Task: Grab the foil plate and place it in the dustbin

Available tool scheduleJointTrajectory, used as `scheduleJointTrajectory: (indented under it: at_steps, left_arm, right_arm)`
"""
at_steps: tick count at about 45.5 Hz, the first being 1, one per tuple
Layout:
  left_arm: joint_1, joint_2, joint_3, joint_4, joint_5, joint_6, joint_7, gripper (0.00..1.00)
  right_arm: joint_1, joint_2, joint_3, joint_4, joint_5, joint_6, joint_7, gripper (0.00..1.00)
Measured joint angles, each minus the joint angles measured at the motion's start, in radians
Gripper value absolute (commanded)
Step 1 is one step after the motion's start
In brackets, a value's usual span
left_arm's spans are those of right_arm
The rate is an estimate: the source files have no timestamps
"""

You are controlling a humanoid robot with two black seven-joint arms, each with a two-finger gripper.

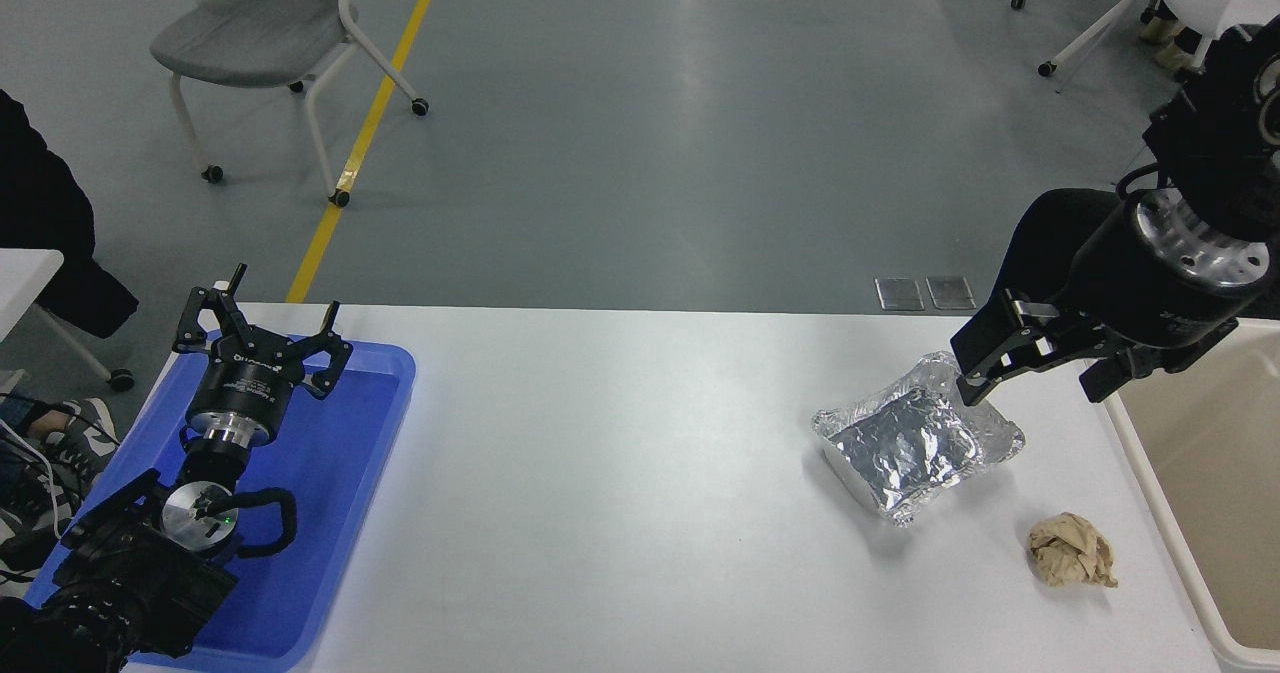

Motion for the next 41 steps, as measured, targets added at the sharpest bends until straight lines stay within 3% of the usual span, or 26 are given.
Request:
scheduleJointTrajectory:
  at_steps: [41]
  left_arm:
    - [0.000, -0.001, 0.000, -0.001, 0.000, 0.000, 0.002, 1.00]
  right_arm:
    - [-0.078, -0.024, 0.027, -0.034, -0.057, -0.019, 0.001, 1.00]
